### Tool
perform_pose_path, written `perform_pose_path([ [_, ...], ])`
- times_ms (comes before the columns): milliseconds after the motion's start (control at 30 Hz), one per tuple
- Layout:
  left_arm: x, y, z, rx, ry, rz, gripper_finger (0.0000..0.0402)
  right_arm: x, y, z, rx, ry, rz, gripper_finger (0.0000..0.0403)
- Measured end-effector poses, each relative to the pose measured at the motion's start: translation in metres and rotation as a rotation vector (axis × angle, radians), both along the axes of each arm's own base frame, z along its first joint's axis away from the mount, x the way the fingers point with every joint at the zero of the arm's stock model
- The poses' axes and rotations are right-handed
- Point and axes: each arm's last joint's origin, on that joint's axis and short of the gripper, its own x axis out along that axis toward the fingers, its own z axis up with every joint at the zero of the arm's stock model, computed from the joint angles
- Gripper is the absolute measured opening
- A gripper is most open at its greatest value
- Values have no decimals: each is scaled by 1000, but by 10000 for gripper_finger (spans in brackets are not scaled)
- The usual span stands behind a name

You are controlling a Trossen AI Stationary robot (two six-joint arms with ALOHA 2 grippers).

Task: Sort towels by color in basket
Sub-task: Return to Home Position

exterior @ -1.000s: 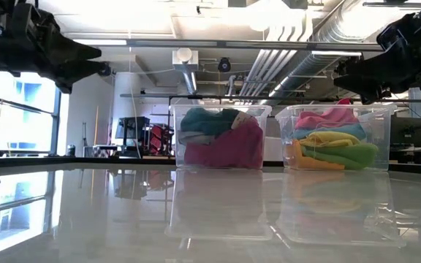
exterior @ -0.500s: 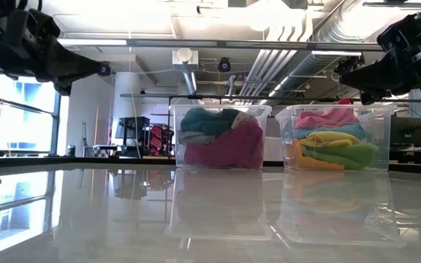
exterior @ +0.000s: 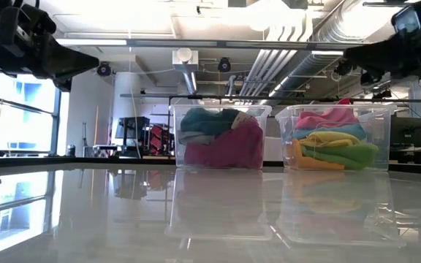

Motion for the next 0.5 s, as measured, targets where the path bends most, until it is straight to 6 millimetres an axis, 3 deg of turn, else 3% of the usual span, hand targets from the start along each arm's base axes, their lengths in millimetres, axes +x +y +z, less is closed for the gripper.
perform_pose_path([
  [500,0,0,-4,41,53,6,0,-5,1,-7,61,62,27,1],
])
